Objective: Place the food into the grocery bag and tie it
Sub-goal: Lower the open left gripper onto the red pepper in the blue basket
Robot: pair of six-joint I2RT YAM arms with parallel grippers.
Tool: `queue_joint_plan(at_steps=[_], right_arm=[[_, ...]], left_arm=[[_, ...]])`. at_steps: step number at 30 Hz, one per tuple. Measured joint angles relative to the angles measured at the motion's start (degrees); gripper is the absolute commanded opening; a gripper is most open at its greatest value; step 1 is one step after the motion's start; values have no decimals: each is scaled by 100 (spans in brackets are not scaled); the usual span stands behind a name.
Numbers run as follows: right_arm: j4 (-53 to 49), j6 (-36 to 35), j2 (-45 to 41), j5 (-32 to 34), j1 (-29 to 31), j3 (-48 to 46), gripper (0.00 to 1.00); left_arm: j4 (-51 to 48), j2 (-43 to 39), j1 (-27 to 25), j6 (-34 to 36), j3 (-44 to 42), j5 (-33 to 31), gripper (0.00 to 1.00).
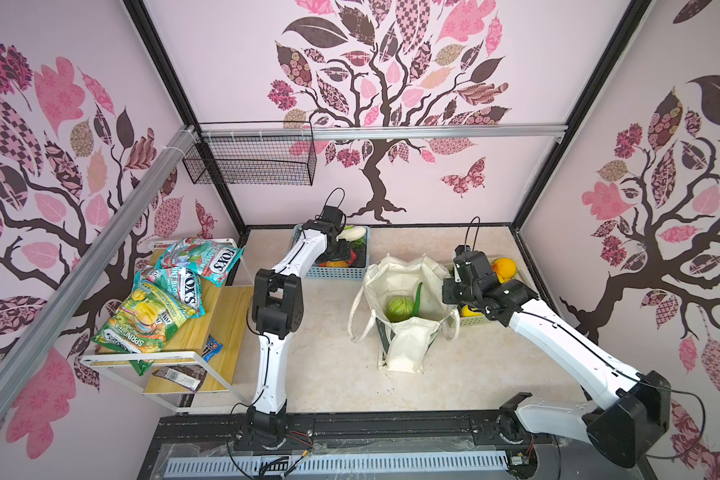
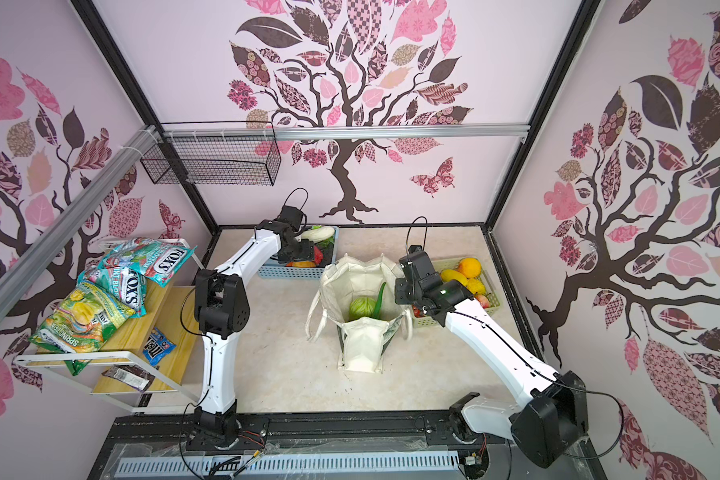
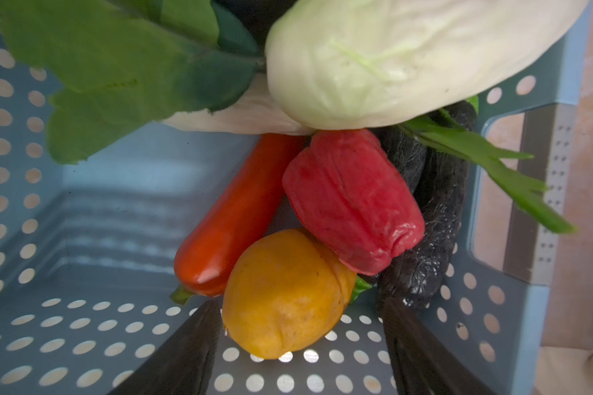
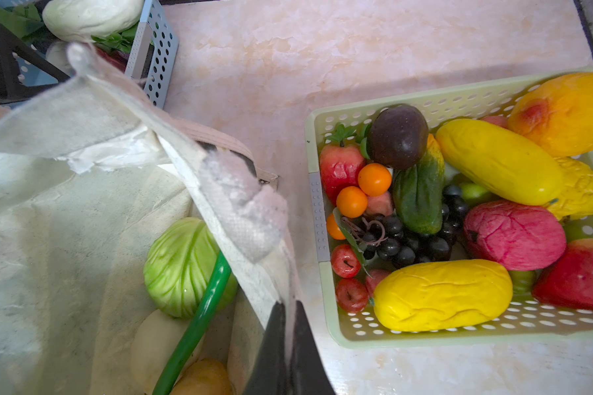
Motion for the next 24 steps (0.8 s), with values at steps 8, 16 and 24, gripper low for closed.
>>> queue_joint_plan(at_steps=[8,16,24], right_arm=[[7,2,0,-22,2,0,1],[26,2,0,-50,2,-2,1],[48,2,-17,-66,2,-20,2]], left_arm=[[-144,166,122,179,136,555,78],[-133,155,192,125,136,868,78],[-129,155,232,-76,122,553,76]])
